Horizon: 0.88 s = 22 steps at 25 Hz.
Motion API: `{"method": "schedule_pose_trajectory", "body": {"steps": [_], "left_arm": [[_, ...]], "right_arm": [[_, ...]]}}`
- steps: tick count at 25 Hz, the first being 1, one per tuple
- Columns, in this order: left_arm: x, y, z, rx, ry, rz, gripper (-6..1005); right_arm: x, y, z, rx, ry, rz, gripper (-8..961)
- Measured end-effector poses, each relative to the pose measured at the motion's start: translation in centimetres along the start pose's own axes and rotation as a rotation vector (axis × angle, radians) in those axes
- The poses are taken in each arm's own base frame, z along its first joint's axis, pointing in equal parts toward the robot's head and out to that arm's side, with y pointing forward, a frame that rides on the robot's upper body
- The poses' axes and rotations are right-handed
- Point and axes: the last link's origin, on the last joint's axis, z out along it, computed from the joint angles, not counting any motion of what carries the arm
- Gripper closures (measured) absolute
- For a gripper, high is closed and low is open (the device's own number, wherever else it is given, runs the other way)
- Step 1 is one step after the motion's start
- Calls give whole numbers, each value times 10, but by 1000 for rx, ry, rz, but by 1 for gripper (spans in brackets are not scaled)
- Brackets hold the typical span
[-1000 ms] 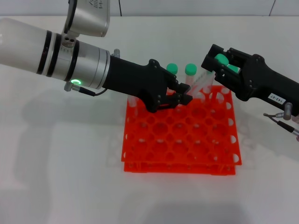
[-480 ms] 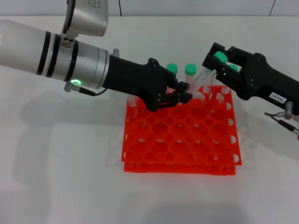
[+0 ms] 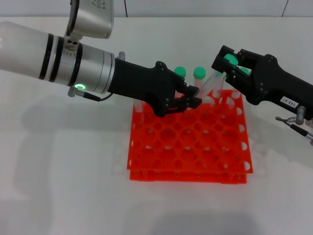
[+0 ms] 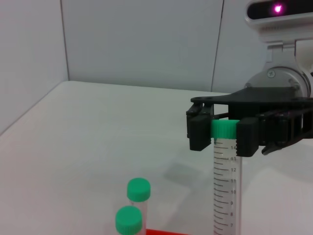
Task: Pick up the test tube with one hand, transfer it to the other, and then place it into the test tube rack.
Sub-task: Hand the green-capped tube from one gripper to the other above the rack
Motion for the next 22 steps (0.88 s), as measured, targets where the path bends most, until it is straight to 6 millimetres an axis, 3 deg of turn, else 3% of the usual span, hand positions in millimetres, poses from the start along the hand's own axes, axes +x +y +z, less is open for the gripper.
{"method": "schedule_pose_trajectory", "body": {"steps": [13,18,22], "left_arm": [[2,6,12,-35,-29,-27,714],[8,2,5,-12,-22,-92,669],[11,2,-11,42,-26,-93,602]], "right_arm": [[2,0,0,0,7,-2,699],[2,2,-3,2,4,2,695],[2,3,-4,-1,-1,8,691]]}}
